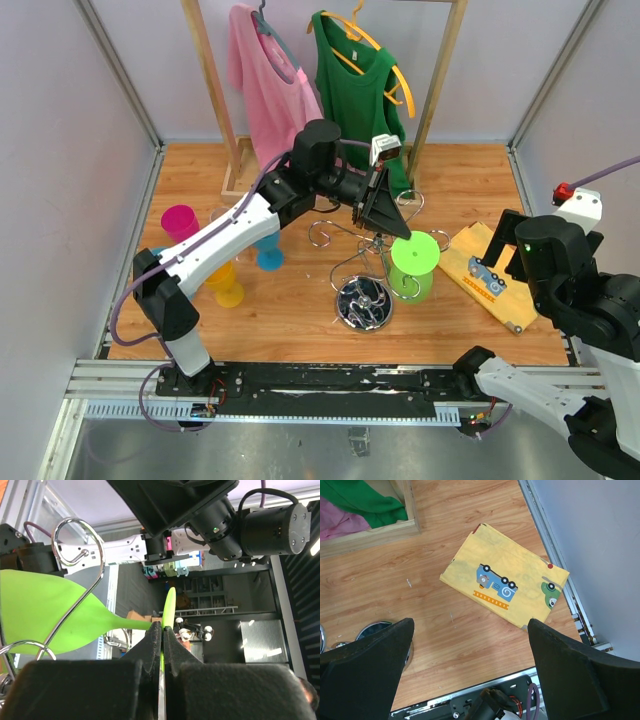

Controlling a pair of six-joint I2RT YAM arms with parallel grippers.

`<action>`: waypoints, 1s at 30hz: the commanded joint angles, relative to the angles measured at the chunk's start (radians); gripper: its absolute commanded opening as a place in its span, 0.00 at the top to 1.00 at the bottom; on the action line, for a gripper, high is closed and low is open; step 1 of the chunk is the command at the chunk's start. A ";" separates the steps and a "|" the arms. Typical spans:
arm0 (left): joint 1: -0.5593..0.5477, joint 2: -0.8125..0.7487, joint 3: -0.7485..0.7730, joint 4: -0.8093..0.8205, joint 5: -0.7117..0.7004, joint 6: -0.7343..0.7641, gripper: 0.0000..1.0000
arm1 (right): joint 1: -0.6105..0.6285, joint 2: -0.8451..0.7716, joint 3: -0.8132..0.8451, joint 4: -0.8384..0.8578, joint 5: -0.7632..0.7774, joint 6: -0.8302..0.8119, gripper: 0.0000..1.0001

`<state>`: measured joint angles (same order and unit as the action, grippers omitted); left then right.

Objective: Take the wine glass off the wine glass rack
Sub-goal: Pick up the wine glass from the wine rack.

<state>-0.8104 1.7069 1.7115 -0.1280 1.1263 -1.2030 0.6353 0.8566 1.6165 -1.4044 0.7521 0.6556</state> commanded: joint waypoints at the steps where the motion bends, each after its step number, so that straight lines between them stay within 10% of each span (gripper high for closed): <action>1: -0.021 -0.005 0.065 -0.058 0.014 0.047 1.00 | -0.029 -0.006 0.010 -0.007 0.024 0.022 0.02; 30: -0.109 0.012 0.068 -0.072 0.003 0.073 1.00 | -0.029 -0.027 0.014 -0.021 0.027 0.033 0.01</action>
<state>-0.8986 1.7123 1.7622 -0.2123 1.1007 -1.1290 0.6353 0.8360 1.6165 -1.4128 0.7521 0.6754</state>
